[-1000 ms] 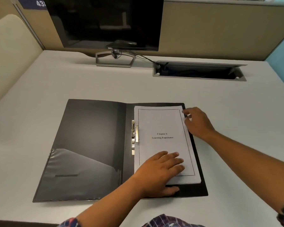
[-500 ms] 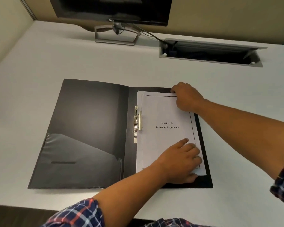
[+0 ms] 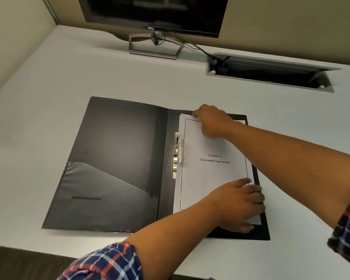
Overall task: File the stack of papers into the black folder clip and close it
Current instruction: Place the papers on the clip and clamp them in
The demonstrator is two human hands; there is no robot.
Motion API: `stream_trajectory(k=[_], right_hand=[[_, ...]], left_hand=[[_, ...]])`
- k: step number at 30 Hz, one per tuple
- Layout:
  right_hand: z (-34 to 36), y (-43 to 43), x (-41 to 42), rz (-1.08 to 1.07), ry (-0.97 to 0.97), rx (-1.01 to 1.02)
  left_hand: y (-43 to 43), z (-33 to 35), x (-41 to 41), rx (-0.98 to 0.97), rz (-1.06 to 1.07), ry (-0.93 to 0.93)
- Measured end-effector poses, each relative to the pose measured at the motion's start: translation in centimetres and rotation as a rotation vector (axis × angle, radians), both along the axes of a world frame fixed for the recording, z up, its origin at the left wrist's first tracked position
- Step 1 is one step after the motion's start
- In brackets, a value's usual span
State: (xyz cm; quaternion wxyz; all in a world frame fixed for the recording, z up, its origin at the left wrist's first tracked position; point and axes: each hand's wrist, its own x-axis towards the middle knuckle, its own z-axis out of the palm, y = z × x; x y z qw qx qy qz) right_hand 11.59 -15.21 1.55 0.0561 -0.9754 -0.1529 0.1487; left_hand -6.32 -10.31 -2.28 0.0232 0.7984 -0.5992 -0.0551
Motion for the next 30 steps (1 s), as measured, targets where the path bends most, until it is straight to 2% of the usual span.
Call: stream_trajectory(k=[7,9,12,14,16,18,20,25,30], right_hand=[[-0.1,1.1,-0.3,0.033,0.04,-0.094],[0.4,0.6,-0.5,-0.021,0.074,0.025],[1.7,-1.9,-2.4,-0.239,-0.019,0.413],[2.3,-4.4,-5.5,-0.435,-0.134,0.586],[2.0,-6.8,-9.5,-0.664,-0.159,0.641],[1.0,-8.7,-13.2,-0.864,-0.102,0.65],[-0.2,-9.6,-15.6,-0.972,-0.024,0.679],[-1.4,-9.1,-16.5,-0.915,-0.012,0.664],[-2.0,-8.7,-16.5,-0.774,-0.045,0.481]], left_hand=[[0.7,-0.7,-0.3,-0.064,0.094,0.021],[1.0,-0.6,-0.3,-0.096,0.094,0.027],[1.9,0.2,0.6,-0.151,0.073,0.029],[2.9,0.8,2.1,-0.202,0.11,0.013],[3.9,1.3,4.0,-0.261,0.222,0.014],[4.9,1.9,6.4,-0.306,0.389,0.034],[5.8,2.8,9.0,-0.346,0.551,0.05],[7.6,3.8,15.0,-0.347,0.845,0.074],[8.9,2.7,17.7,-0.098,1.022,0.135]])
